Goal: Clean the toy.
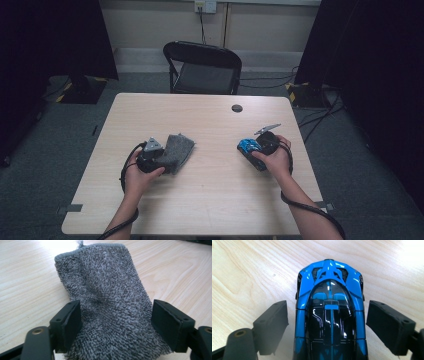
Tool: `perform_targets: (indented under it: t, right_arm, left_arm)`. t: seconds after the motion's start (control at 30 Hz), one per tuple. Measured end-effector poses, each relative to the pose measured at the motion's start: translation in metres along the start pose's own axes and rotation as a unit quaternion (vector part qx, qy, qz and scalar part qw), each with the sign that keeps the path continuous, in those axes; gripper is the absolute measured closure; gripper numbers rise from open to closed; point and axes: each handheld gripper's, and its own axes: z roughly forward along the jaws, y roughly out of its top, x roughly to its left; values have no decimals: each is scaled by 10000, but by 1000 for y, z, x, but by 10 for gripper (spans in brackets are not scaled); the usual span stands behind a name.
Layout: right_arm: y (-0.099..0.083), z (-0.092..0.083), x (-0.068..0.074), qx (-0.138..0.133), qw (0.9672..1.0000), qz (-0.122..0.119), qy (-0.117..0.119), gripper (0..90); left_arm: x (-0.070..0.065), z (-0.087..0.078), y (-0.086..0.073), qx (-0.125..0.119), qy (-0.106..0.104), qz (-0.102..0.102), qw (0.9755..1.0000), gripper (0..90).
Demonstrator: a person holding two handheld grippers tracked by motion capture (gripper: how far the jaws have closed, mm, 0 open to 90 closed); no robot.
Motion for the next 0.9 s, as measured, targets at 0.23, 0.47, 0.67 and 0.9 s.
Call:
perform_targets:
  t: [0.23,0.47,0.67,0.9]
  right_arm:
    - [3,-6,1,-116,9999,23,24,154]
    - [7,-10,7,-167,9998,-72,98,150]
    - [10,-13,10,-217,9996,-58,163,150]
    - [13,-17,15,-258,9993,-135,237,151]
  left_arm:
    - [-2,-8,4,-117,57,6,9999,226]
    - [-2,-15,4,-190,2,-101,9998,217]
    - [-5,-19,6,-150,-91,-136,9998,211]
    - [-8,-21,7,-102,-199,-138,9997,207]
